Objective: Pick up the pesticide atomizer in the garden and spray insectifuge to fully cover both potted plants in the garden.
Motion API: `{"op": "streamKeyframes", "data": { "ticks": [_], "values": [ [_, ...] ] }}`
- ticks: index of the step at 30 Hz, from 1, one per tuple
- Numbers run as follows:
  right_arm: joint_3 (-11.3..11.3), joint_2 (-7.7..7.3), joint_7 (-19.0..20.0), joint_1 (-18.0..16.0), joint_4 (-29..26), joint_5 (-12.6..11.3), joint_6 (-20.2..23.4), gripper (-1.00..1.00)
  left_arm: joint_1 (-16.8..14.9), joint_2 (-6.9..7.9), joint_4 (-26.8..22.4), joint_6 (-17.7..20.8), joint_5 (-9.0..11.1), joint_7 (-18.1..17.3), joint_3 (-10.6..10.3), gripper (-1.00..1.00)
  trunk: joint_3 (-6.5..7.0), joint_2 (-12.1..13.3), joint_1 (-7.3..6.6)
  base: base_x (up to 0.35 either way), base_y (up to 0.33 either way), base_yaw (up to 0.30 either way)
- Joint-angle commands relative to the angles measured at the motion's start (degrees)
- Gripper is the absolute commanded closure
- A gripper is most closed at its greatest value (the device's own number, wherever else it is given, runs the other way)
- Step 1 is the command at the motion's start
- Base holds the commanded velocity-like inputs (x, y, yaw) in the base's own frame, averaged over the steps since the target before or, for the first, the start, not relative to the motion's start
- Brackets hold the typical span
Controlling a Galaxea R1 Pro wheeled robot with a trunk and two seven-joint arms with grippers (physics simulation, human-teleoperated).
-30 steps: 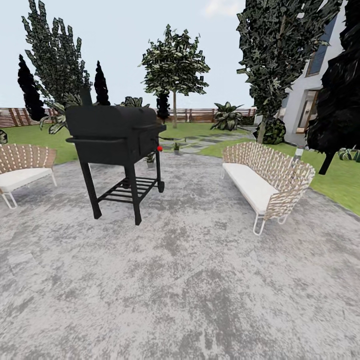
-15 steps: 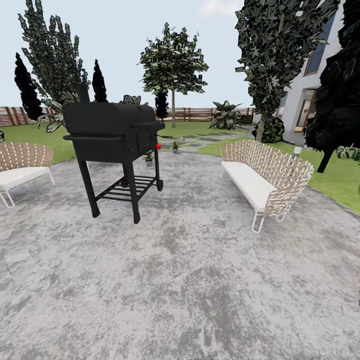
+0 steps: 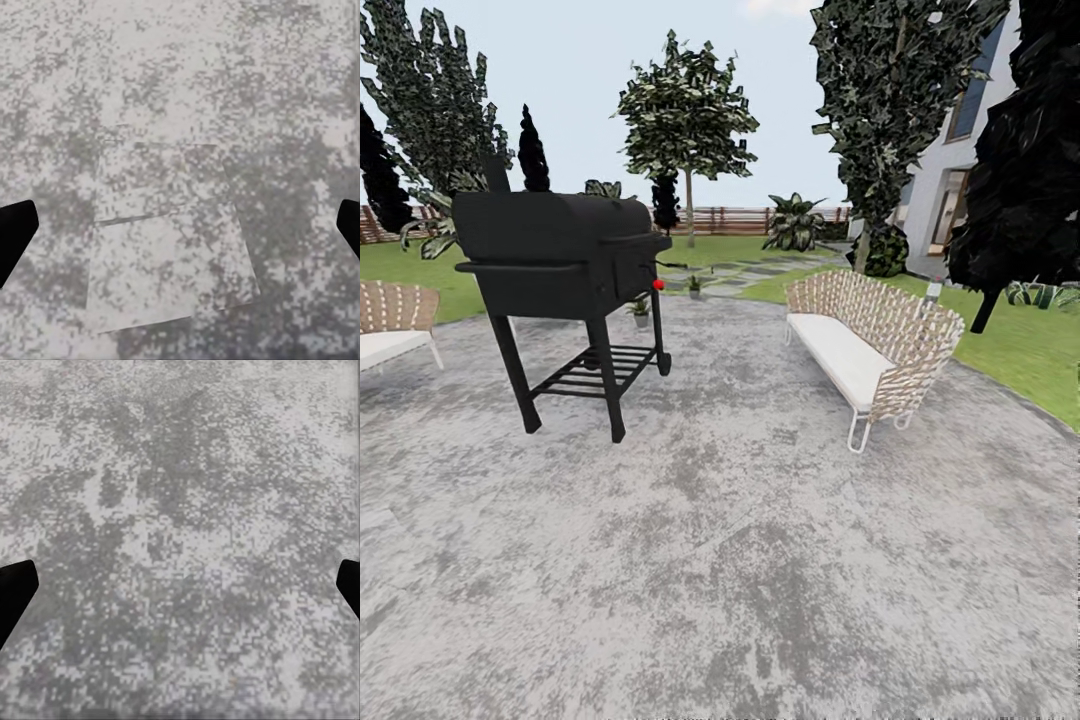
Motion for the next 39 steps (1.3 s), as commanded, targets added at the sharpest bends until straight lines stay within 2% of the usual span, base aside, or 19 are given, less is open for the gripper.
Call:
{"op": "streamKeyframes", "data": {
  "ticks": [1, 12, 22, 31, 39],
  "values": [
    [0.0, -0.01, 0.0, 0.0, 0.0, 0.1, -0.2, -1.00, 0.0, -0.01, 0.1, -0.2, 0.2, 0.0, 0.1, -1.00, -0.32, -0.4, 0.22, 0.000, 0.000, -0.128],
    [0.0, -0.01, 0.0, 0.0, 0.0, 0.1, -0.2, -1.00, 0.0, -0.09, 0.1, -0.2, 0.2, 0.0, 0.1, -1.00, -3.17, -4.8, 2.63, 0.000, 0.000, -0.093],
    [0.1, 0.01, 0.0, 0.0, 0.1, 0.1, -0.2, -1.00, -0.1, -0.10, 0.1, -0.2, 0.1, 0.0, 0.1, -1.00, -5.06, -8.9, 4.83, 0.000, 0.000, -0.008],
    [0.1, 0.00, 0.0, 0.0, 0.1, 0.2, -0.2, -1.00, -0.1, -0.10, 0.1, -0.2, 0.1, 0.0, 0.1, -1.00, -7.22, -12.5, 6.81, 0.000, 0.000, -0.158],
    [0.1, 0.02, 0.0, 0.0, 0.1, 0.1, -0.2, -1.00, -0.1, 0.04, 0.1, -0.2, 0.1, 0.0, 0.1, -1.00, -7.43, -12.5, 6.81, 0.000, 0.000, -0.060]
  ]
}}
